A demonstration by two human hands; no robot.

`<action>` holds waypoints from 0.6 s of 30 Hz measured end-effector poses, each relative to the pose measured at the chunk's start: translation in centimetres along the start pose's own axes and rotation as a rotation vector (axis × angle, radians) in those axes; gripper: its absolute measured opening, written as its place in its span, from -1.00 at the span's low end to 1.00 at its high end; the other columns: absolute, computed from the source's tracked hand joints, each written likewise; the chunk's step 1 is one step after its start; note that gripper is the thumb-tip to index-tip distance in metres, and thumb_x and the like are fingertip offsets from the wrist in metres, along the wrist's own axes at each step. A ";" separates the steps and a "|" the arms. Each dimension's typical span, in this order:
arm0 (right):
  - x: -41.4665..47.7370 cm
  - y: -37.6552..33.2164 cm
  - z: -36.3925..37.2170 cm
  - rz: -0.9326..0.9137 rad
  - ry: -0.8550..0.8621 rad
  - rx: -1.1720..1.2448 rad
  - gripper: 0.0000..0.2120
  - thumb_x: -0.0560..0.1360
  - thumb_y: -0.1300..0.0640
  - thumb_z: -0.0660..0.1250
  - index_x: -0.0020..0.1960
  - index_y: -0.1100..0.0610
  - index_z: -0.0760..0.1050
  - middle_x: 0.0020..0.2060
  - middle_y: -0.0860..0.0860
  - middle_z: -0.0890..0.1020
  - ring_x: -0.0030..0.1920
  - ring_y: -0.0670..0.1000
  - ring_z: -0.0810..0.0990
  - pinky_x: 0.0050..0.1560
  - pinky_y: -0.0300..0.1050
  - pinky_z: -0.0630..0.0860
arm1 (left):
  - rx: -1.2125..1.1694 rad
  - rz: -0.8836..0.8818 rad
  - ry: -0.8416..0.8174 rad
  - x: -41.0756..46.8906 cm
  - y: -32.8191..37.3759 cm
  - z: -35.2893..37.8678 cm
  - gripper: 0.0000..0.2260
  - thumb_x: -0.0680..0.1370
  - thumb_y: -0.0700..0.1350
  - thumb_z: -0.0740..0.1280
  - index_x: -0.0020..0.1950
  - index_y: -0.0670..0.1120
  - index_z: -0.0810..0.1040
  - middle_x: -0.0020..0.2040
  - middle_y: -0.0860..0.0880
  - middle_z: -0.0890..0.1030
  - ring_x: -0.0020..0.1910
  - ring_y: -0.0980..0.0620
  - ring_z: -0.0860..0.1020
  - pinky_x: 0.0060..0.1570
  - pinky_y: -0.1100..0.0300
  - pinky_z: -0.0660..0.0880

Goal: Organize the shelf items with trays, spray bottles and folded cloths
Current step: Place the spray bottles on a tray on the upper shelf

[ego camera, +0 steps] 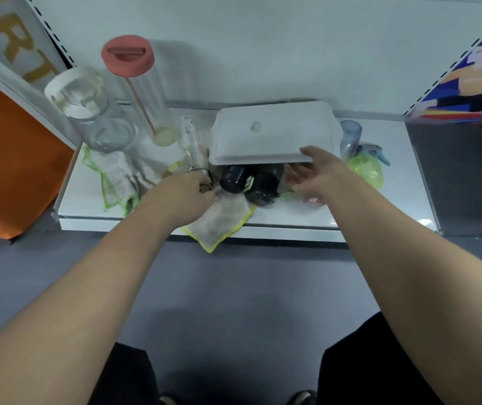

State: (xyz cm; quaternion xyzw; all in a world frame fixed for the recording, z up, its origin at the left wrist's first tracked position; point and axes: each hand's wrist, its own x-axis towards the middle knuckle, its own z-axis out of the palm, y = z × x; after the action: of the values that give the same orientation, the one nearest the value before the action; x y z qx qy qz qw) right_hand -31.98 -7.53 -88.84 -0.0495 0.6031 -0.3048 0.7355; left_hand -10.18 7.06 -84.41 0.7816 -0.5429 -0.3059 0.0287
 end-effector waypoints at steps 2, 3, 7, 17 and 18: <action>0.3 0.3 0.5 -0.023 -0.004 0.005 -0.77 0.55 0.11 0.37 0.14 0.21 0.47 0.01 0.12 0.67 -0.12 0.10 0.61 -0.27 -0.07 0.53 | 0.006 0.003 0.018 0.2 0.0 0.0 -0.78 0.52 0.01 0.20 0.09 0.10 0.58 -0.15 0.06 0.53 -0.08 -0.06 0.50 -0.14 0.12 0.40; 0.4 0.5 0.6 -0.036 -0.008 0.030 -0.80 0.56 0.11 0.37 0.07 0.22 0.47 -0.07 0.11 0.65 -0.17 0.08 0.58 -0.28 -0.08 0.51 | 0.020 0.011 0.029 0.3 0.0 0.0 -0.80 0.52 0.01 0.20 0.04 0.11 0.58 -0.13 0.04 0.55 -0.09 -0.06 0.50 -0.15 0.12 0.40; 0.5 0.1 0.8 -0.090 -0.048 0.127 -0.75 0.54 0.03 0.40 -0.10 0.20 0.44 -0.25 0.09 0.54 -0.27 0.05 0.52 -0.19 -0.13 0.54 | -0.022 0.012 0.069 0.7 -0.2 0.0 -0.68 0.54 0.02 0.23 0.26 0.10 0.56 0.21 -0.02 0.59 0.15 -0.09 0.53 0.05 0.09 0.46; 0.9 -0.5 2.4 -0.337 -0.269 0.173 -0.90 0.63 0.23 0.26 0.08 0.26 0.49 -0.08 0.18 0.67 -0.11 0.12 0.72 -0.11 0.00 0.68 | -0.094 0.172 0.341 2.0 0.6 1.0 -0.41 0.51 -0.17 0.33 0.54 -0.04 0.30 0.41 -0.16 0.39 0.40 -0.19 0.31 0.34 0.01 0.30; 0.8 -0.5 2.6 -0.349 -0.279 0.180 -0.90 0.63 0.25 0.26 0.09 0.28 0.49 -0.07 0.19 0.68 -0.16 0.11 0.73 -0.16 -0.03 0.68 | -0.095 0.192 0.376 2.2 0.6 0.9 -0.41 0.51 -0.17 0.33 0.54 -0.05 0.30 0.41 -0.16 0.40 0.39 -0.21 0.32 0.33 -0.01 0.33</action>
State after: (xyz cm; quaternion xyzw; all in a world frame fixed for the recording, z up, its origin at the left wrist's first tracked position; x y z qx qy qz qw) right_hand -29.73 -9.16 -88.62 -0.1285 0.4485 -0.4701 0.7493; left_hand -10.68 5.21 -85.92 0.7673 -0.5848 -0.1760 0.1954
